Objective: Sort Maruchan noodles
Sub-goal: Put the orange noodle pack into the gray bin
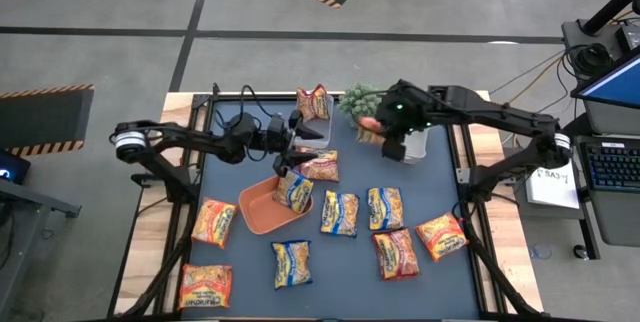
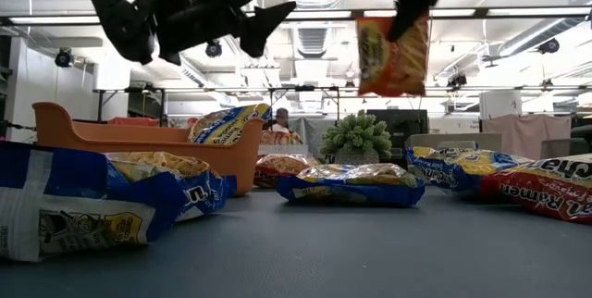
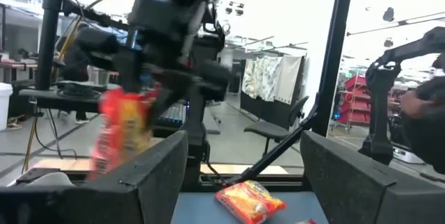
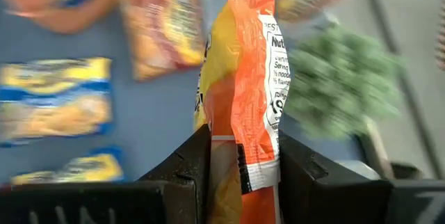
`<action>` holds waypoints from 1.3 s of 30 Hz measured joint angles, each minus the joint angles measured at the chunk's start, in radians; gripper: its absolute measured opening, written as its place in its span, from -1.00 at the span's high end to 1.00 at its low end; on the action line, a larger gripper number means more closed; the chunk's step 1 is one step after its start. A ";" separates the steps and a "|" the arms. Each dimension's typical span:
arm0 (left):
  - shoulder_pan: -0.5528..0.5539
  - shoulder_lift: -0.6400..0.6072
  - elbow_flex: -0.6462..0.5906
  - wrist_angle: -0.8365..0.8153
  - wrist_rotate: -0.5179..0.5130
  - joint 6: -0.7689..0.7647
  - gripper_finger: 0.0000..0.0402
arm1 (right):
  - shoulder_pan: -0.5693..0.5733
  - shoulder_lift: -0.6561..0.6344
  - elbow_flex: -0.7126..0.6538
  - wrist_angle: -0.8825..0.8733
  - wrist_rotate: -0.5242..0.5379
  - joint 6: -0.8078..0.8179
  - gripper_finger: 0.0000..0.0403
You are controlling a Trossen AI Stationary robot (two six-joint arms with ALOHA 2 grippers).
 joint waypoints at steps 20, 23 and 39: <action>0.000 -0.088 -0.007 -0.041 0.007 0.003 -0.31 | -0.390 -0.226 -0.446 0.196 0.089 -0.155 0.49; 0.000 -0.088 -0.007 -0.041 0.007 0.005 -0.31 | -0.410 -0.212 -0.489 0.257 0.087 -0.191 0.49; 0.001 -0.088 -0.007 -0.041 0.003 0.008 -0.31 | -0.423 -0.093 -0.560 0.401 0.088 -0.242 0.49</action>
